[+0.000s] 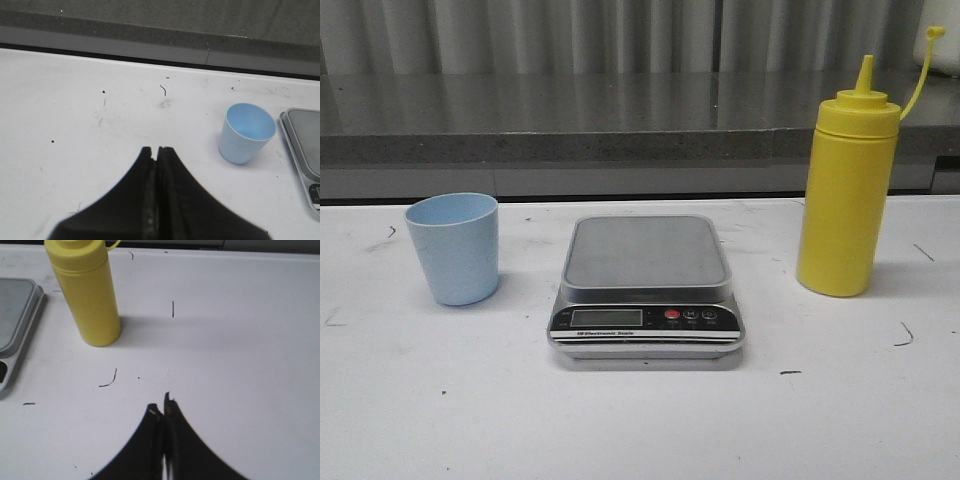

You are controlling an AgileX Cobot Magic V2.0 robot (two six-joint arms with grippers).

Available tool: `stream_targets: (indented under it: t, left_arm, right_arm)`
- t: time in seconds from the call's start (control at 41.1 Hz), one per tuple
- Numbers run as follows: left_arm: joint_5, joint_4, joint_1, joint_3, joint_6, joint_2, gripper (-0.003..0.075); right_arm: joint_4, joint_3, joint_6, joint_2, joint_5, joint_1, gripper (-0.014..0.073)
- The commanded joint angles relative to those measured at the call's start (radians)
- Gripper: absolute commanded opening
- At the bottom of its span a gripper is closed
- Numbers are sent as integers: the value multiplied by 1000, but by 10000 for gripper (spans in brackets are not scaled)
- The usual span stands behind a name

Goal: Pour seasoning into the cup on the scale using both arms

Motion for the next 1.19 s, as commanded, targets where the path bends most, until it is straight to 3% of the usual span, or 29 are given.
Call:
stream_targets:
  t: [0.0,0.122,0.219,0.316,0.365,0.852,1.169]
  left_arm:
    - [-59,15,-1,-27,-6,21,-18]
    - [-38,21,-1,-28,14,39,80]
    - [-19,12,-10,-28,25,47,263]
    - [-17,10,-32,-34,26,69,428]
    - [-7,10,-50,-46,31,93,461]
    - [91,10,-255,-343,44,598,461]
    - [158,10,-295,-579,44,923,461]
  right_arm:
    - [-18,-34,-23,19,-49,3,47]
    - [-18,-34,-23,19,-49,3,283]
    - [-18,-34,-23,19,-49,3,458]
    - [-18,-34,-22,19,-49,3,512]
    - [-18,-34,-22,19,-49,3,509]
    - [-18,-34,-22,19,-49,3,509]
    - [-18,-34,-22,19,-49,3,509]
